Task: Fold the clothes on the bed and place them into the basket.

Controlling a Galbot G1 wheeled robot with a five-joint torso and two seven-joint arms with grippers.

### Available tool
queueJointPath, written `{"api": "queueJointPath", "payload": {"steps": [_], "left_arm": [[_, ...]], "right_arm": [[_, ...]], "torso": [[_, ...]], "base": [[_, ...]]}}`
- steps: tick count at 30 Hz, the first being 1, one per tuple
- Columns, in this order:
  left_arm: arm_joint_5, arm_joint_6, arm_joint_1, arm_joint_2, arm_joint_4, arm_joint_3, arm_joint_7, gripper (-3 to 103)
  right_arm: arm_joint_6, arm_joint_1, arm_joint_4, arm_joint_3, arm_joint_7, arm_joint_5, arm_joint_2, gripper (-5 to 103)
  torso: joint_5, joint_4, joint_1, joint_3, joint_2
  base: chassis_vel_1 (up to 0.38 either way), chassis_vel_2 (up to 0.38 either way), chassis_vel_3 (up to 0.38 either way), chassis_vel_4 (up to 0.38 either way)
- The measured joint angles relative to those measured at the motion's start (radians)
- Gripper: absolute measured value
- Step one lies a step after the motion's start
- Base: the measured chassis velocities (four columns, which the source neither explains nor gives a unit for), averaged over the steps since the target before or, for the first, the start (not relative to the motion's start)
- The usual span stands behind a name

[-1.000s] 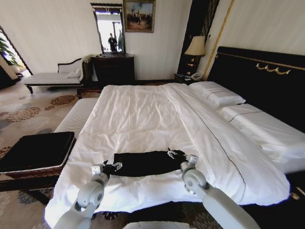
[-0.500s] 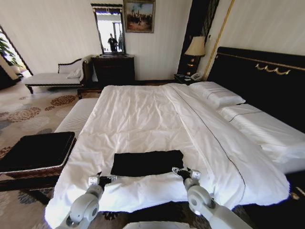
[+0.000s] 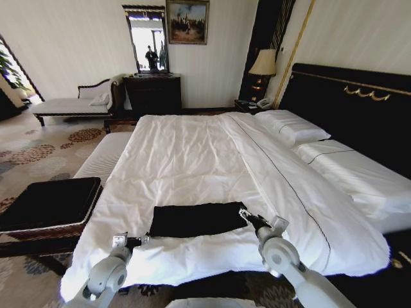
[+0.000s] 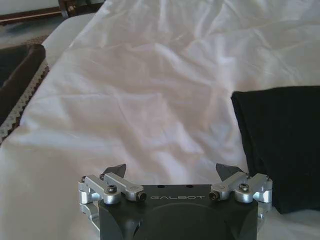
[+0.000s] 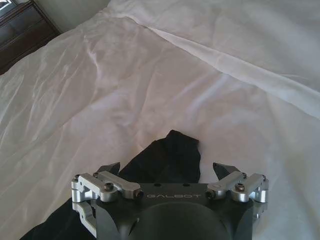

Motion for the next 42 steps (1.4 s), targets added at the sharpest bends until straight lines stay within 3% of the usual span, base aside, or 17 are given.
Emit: {"api": "queueJointPath", "payload": {"steps": [5,12,15,19,21,25,27,34,36,39,42], "left_arm": [[-0.043,-0.015,-0.015,-0.034,-0.031,-0.101,-0.001,100],[-0.049,-0.015,-0.002,-0.066,-0.065,-0.109,-0.010,100],[-0.046,-0.015,-0.003,-0.074,-0.073,-0.106,-0.015,100],[-0.047,-0.015,-0.001,-0.074,-0.088,-0.112,-0.021,100],[-0.048,-0.015,0.001,-0.074,-0.092,-0.115,-0.022,100],[-0.050,-0.013,0.007,-0.073,-0.101,-0.121,-0.027,100],[-0.050,-0.013,0.008,-0.074,-0.102,-0.121,-0.028,100],[-0.042,-0.013,0.012,-0.078,-0.101,-0.119,-0.031,100],[-0.041,-0.013,0.014,-0.078,-0.099,-0.120,-0.031,100],[-0.033,-0.016,0.018,-0.080,-0.092,-0.124,-0.031,100],[-0.029,-0.018,0.020,-0.081,-0.087,-0.125,-0.032,100]], "right_arm": [[0.001,0.026,-0.021,0.005,0.009,0.067,0.017,100],[0.003,0.040,-0.037,0.013,0.006,0.094,0.019,103],[0.003,0.056,-0.045,0.009,0.005,0.101,0.020,94],[-0.002,0.063,-0.049,0.004,0.007,0.109,0.022,73],[-0.004,0.058,-0.045,0.003,0.008,0.109,0.022,73],[-0.016,0.031,-0.035,-0.005,0.019,0.102,0.021,51],[-0.018,0.028,-0.033,-0.005,0.021,0.098,0.021,51],[-0.020,-0.014,0.013,0.001,0.024,0.071,0.010,19],[-0.020,-0.020,0.019,0.002,0.024,0.068,0.009,19],[-0.020,-0.036,0.030,0.002,0.023,0.053,0.009,3],[-0.019,-0.040,0.029,0.002,0.016,0.037,0.008,1]], "torso": [[0.0001,-0.0002,0.000,0.000,0.000],[0.0001,-0.0002,0.000,0.000,0.000],[0.0000,-0.0003,0.000,0.000,0.000],[0.0001,-0.0001,0.000,0.000,0.000],[0.0001,-0.0002,0.000,0.000,0.000],[0.0001,-0.0003,0.000,0.000,0.000],[0.0001,-0.0003,0.000,0.000,0.000],[0.0000,-0.0003,0.000,0.000,0.000],[0.0000,-0.0003,0.000,0.000,0.000],[0.0000,-0.0002,0.000,0.000,0.000],[0.0001,-0.0002,0.000,0.000,0.000]], "base": [[0.000,0.000,0.000,0.000],[0.000,0.000,0.000,0.000],[0.000,0.000,0.000,0.000],[0.000,0.000,0.000,0.000],[0.000,0.000,0.000,0.000],[0.000,0.000,0.000,0.000],[0.000,0.000,0.000,0.000],[0.000,0.000,0.000,0.000],[0.000,0.000,0.000,0.000],[0.000,0.000,0.000,0.000],[0.000,0.000,0.000,0.000]]}}
